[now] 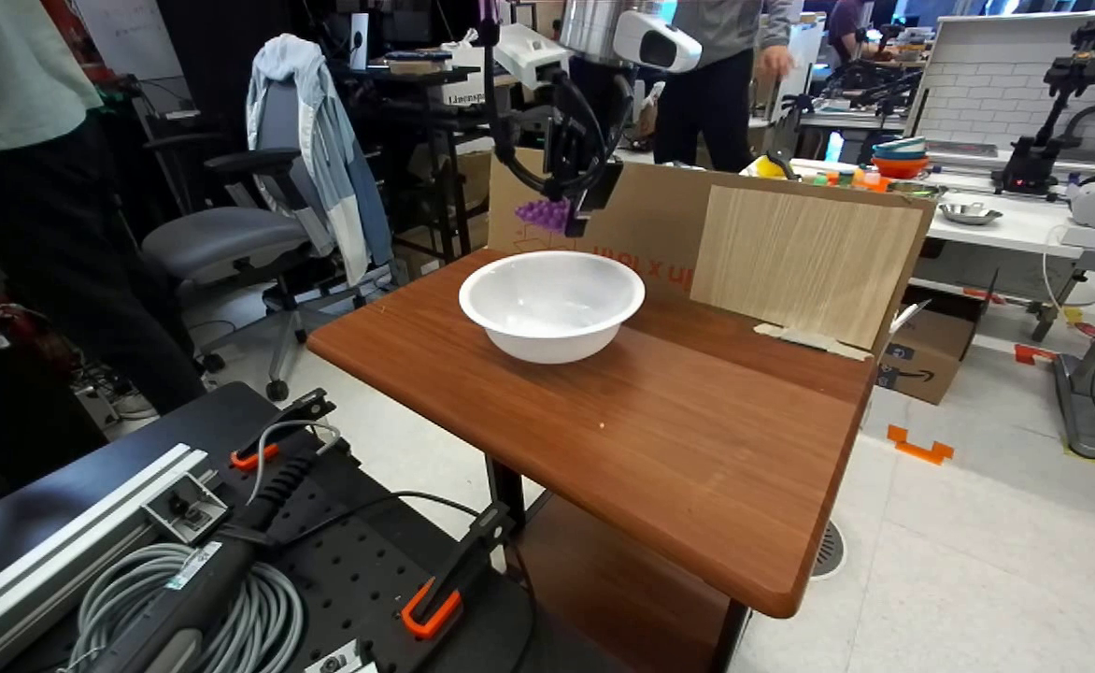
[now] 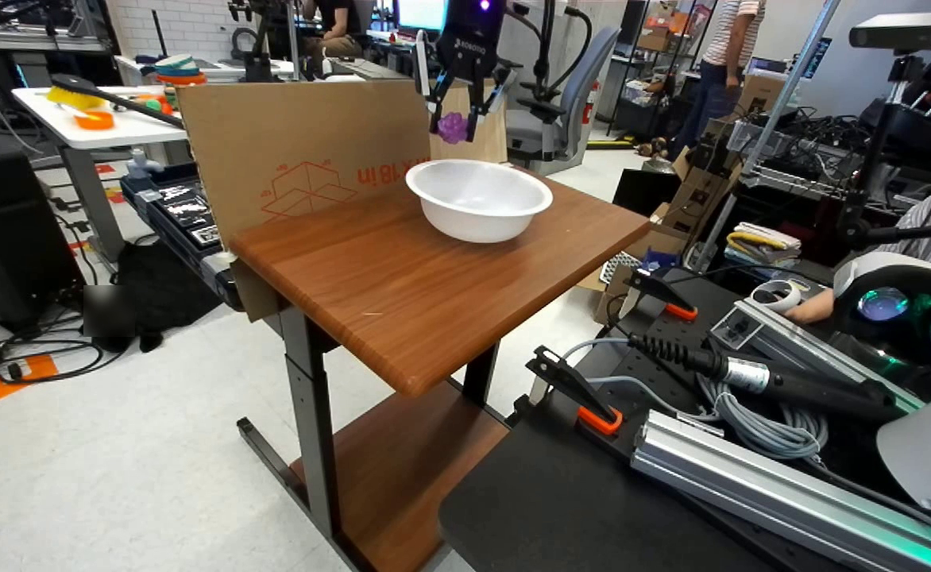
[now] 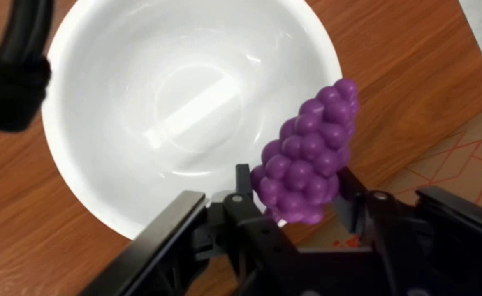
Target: Pick up the purple toy grape and put it inside the white bowl
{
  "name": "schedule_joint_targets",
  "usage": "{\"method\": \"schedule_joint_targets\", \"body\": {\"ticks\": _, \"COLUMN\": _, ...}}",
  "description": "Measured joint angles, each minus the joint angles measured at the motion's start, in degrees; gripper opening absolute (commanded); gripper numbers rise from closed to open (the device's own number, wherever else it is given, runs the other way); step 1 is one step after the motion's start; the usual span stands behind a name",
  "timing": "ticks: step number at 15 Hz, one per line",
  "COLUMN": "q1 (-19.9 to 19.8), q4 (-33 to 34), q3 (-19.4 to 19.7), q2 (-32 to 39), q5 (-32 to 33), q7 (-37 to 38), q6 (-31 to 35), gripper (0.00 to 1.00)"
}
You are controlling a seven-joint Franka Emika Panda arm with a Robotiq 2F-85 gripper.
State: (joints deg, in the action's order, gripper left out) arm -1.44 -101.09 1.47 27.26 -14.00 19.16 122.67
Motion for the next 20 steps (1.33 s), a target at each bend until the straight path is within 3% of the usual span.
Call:
{"method": "schedule_joint_targets", "body": {"ticks": 8, "q1": -2.5, "q4": -2.7, "q3": 2.8, "q2": 0.2, "q5": 0.0, "q7": 0.1, "q6": 0.0, "gripper": 0.25}}
{"method": "schedule_joint_targets", "body": {"ticks": 9, "q1": -2.7, "q4": -2.9, "q3": 2.9, "q2": 0.3, "q5": 0.0, "q7": 0.1, "q6": 0.0, "gripper": 0.75}}
{"method": "schedule_joint_targets", "body": {"ticks": 10, "q1": -2.8, "q4": -3.0, "q3": 3.0, "q2": 0.4, "q5": 0.0, "q7": 0.1, "q6": 0.0, "gripper": 0.76}}
{"method": "schedule_joint_targets", "body": {"ticks": 14, "q1": -2.8, "q4": -3.0, "q3": 3.0, "q2": 0.5, "q5": 0.0, "q7": 0.5, "q6": 0.0, "gripper": 1.00}}
{"method": "schedule_joint_targets", "body": {"ticks": 20, "q1": -2.8, "q4": -3.9, "q3": 2.4, "q2": -4.6, "q5": -1.3, "q7": -1.7, "q6": -5.3, "gripper": 1.00}}
